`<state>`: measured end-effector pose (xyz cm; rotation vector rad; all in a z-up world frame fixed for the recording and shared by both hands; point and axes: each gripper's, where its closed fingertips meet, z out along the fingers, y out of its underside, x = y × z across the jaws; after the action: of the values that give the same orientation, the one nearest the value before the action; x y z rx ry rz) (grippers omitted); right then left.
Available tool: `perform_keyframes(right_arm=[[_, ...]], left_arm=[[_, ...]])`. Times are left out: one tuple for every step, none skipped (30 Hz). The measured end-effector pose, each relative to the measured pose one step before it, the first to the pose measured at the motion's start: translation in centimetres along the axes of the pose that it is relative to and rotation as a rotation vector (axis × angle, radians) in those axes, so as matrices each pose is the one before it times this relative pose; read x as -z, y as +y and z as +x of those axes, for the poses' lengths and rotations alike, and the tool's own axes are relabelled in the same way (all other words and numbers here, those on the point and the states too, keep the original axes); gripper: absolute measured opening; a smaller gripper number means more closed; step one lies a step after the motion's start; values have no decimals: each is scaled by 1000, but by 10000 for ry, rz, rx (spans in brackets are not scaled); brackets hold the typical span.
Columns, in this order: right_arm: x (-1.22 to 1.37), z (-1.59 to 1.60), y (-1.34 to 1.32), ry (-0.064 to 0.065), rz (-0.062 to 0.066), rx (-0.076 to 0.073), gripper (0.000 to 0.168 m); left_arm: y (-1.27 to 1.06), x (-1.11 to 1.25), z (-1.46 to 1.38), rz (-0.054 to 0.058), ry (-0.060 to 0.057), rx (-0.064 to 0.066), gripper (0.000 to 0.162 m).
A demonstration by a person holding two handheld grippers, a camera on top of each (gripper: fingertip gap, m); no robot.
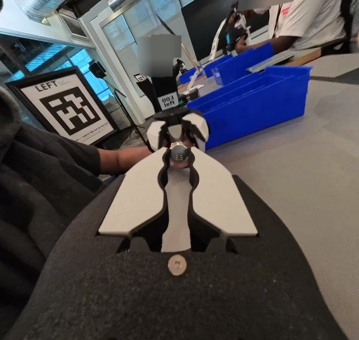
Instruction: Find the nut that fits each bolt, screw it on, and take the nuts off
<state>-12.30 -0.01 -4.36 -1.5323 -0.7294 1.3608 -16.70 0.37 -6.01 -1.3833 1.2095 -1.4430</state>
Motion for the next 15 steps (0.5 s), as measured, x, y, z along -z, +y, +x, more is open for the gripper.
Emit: perform_keyframes(right_arm=[[1192,-752,-2123,495,27,425,18],[1508,-367,-2208,816,-147,707,18],[2016,144,-2235,1036,-175,772,18],[2600,1062,-2030,1229,-166,573,18],[2791,2006,-1377,1421,-252,324,18],[2644,2775,-430,1400,-480,66,18],[1924,3122,850,1094,-827,-191,18],[1178,3133,1708,721,-999,-552,18],[140,2788,2221,240,-1126,-975,18],[-562,2313,2066,-143,-1134,-939,18],[-966,1894,1447,-214,-837,-625,18],[-1109,1735,988,-217,-675,-547,17],[-1243,1431,799,-40,-679,-520,17],[-1245,1395,693,143,-722,-339,17],[-1223,828,767,147,-858,-149,18]], left_arm=[[-14,13,77,-5,1,-62,60],[-2,17,14,8,-26,-35,60],[68,-11,-26,-30,-19,-2,60],[147,-24,25,-81,25,18,61],[156,-30,51,-87,40,15,61],[135,-24,0,-62,-18,-9,61],[79,-20,-11,-29,-35,-32,61],[57,-30,16,-24,-9,-16,61],[62,-48,56,-35,27,17,61],[77,-80,112,-34,64,40,61],[83,-110,80,-38,30,36,61],[107,-137,60,-51,3,-4,61],[204,-173,98,-99,17,-40,61],[281,-217,99,-152,28,-52,61],[327,-229,54,-180,1,-52,62]])
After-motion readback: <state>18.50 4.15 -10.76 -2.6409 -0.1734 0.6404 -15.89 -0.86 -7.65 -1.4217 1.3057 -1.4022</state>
